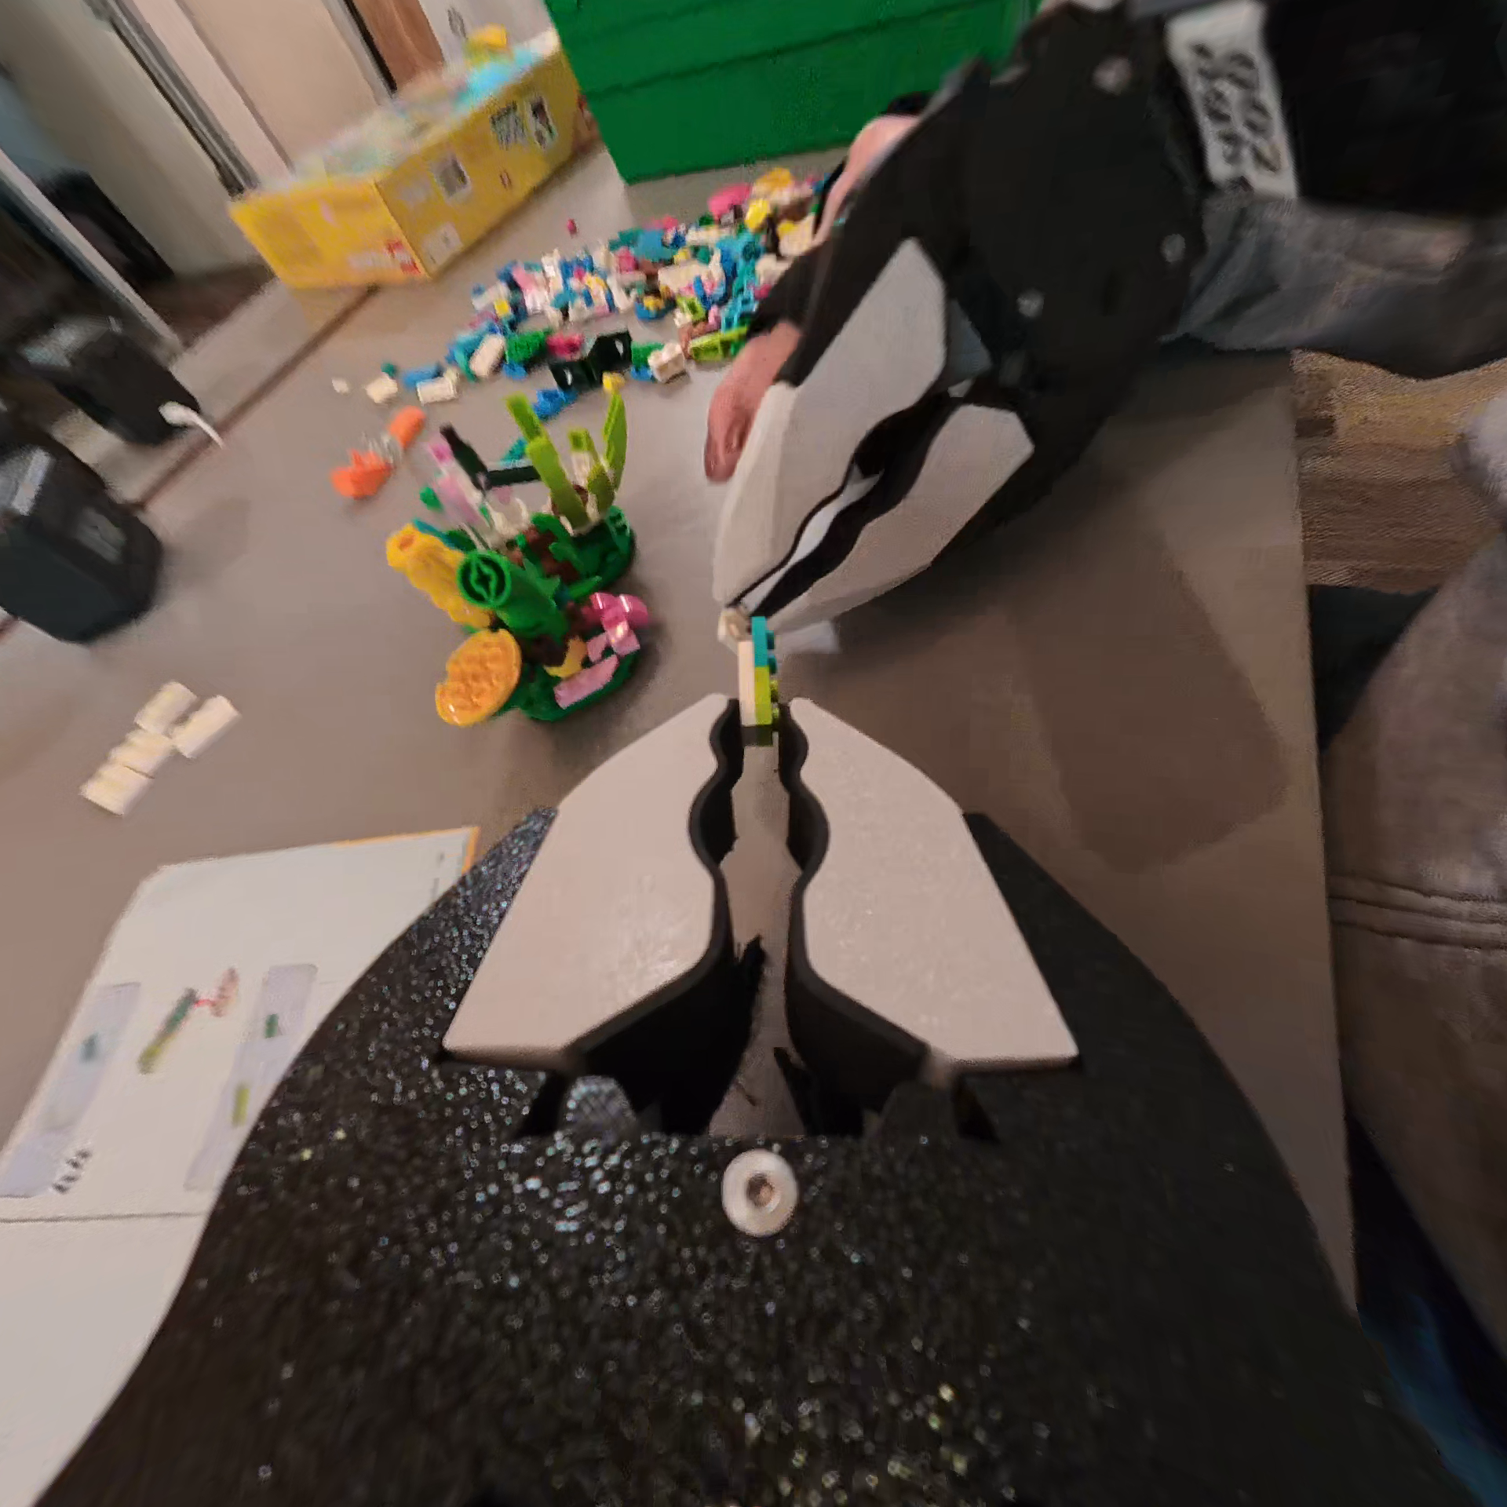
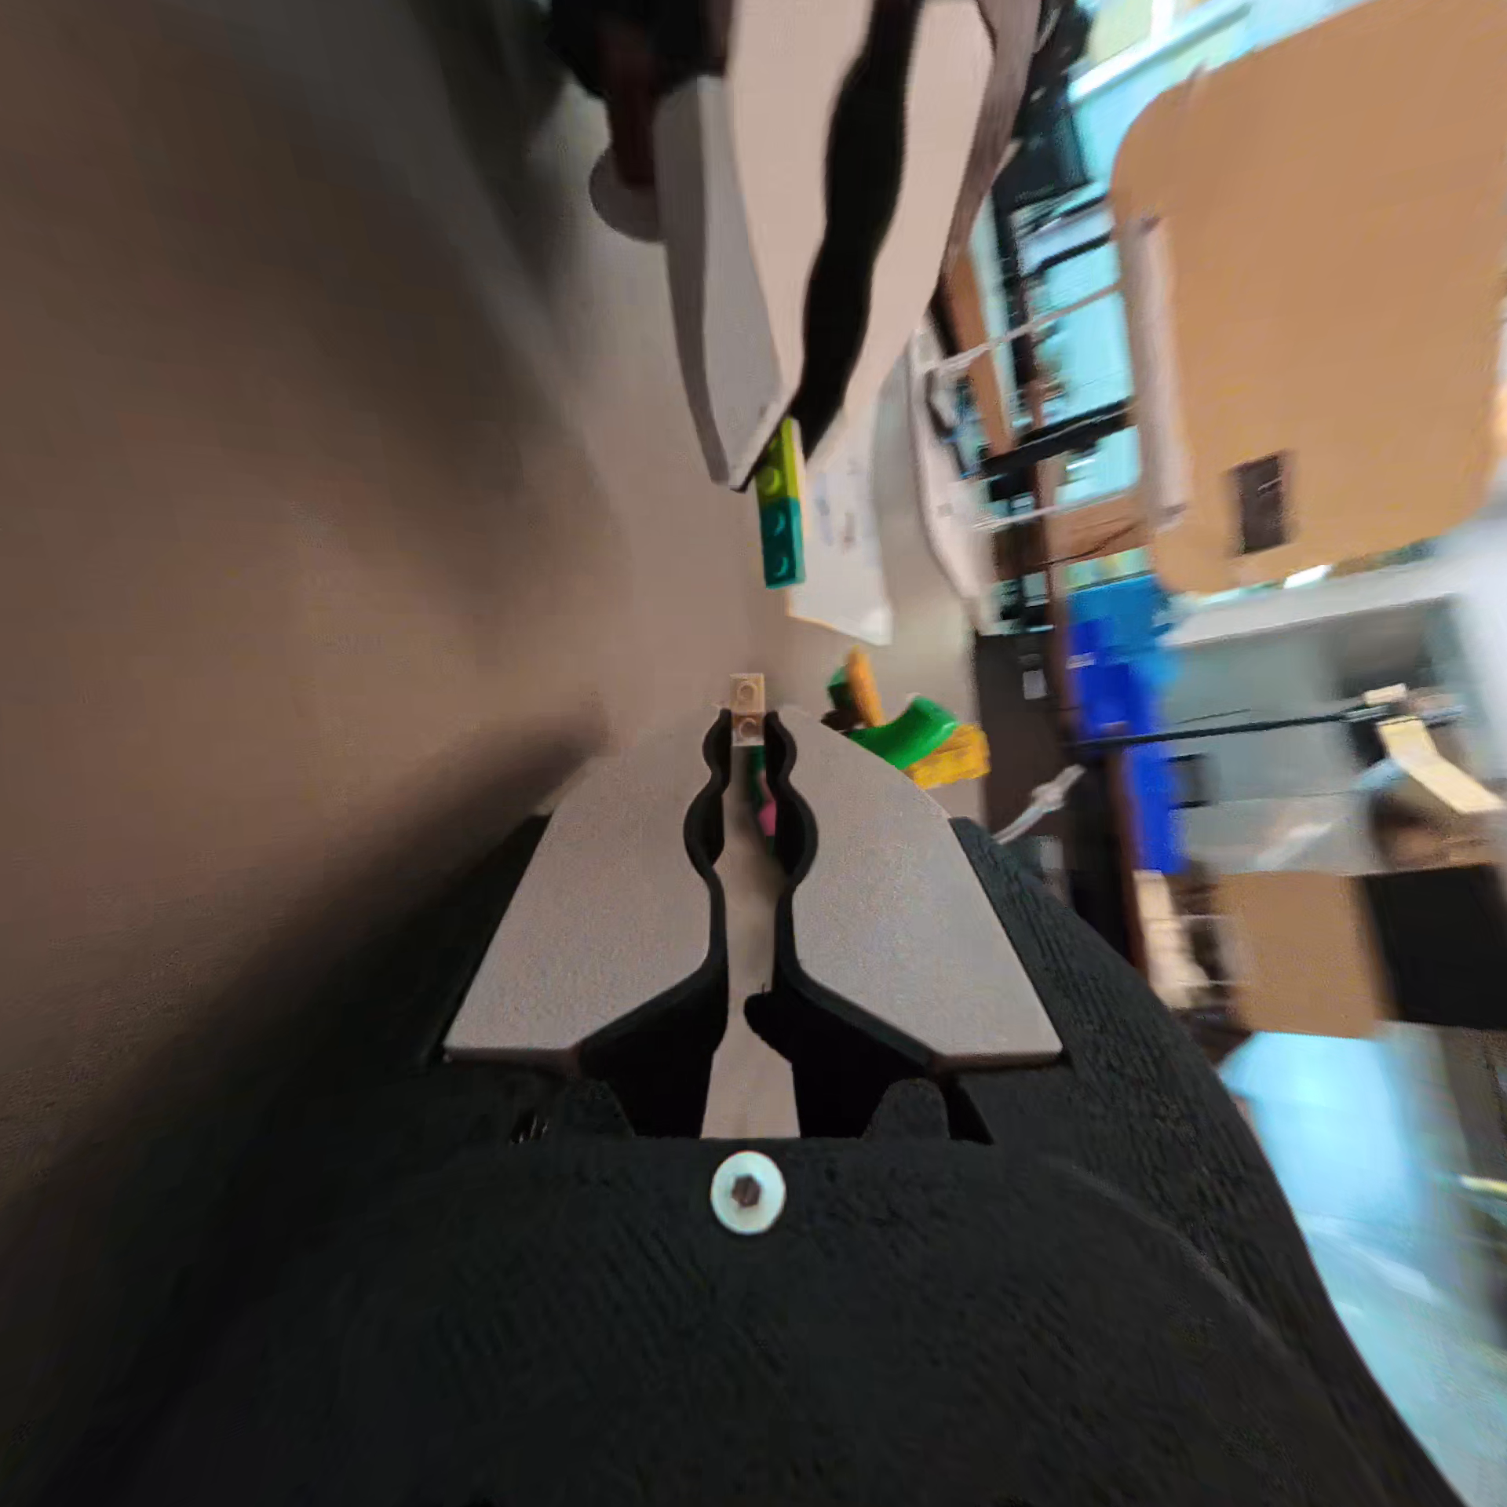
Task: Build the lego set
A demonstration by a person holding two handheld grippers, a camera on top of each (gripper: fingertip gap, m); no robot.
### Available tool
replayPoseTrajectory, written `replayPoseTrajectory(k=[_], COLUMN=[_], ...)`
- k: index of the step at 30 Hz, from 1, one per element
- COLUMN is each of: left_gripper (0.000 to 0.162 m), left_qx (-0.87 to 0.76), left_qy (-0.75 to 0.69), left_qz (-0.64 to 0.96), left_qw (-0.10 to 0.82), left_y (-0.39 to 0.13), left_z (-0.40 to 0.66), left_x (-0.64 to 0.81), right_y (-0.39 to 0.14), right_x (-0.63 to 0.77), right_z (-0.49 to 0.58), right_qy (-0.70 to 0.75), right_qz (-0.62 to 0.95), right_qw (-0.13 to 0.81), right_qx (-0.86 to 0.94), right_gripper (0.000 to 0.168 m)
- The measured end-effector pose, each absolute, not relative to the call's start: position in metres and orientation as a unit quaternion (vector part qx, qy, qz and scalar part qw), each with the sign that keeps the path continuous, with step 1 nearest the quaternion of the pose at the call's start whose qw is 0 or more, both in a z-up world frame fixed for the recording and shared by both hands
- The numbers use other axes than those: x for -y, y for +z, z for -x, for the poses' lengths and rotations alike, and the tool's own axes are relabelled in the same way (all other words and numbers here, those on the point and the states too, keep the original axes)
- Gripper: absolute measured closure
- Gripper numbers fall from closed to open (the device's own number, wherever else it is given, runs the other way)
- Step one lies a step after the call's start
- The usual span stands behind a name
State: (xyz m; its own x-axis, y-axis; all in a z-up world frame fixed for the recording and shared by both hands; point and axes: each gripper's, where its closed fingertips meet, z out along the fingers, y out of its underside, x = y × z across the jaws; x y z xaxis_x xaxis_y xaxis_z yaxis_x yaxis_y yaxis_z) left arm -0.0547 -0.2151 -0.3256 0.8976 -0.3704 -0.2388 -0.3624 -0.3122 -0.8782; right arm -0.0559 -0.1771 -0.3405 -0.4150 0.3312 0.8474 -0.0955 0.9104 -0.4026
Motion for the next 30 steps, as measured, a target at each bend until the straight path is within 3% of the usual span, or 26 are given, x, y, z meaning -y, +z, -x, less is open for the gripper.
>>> replayPoseTrajectory(k=[5, 14, 30], left_gripper=[0.154, 0.154, 0.154], left_qx=[-0.211, -0.216, -0.223], left_qy=[-0.013, -0.004, -0.016], left_qz=[0.813, 0.81, 0.838], left_qw=[0.543, 0.545, 0.498], left_y=[-0.324, -0.324, -0.339], left_z=[0.057, 0.056, 0.055], left_x=[0.215, 0.215, 0.213], right_y=[-0.331, -0.313, -0.332], right_x=[0.182, 0.196, 0.2], right_z=[0.061, 0.058, 0.054], right_qy=[0.108, 0.09, 0.06], right_qz=[-0.011, -0.053, -0.089], right_qw=[0.635, 0.697, 0.664], right_qx=[0.765, 0.709, 0.74], right_gripper=[0.162, 0.162, 0.163])
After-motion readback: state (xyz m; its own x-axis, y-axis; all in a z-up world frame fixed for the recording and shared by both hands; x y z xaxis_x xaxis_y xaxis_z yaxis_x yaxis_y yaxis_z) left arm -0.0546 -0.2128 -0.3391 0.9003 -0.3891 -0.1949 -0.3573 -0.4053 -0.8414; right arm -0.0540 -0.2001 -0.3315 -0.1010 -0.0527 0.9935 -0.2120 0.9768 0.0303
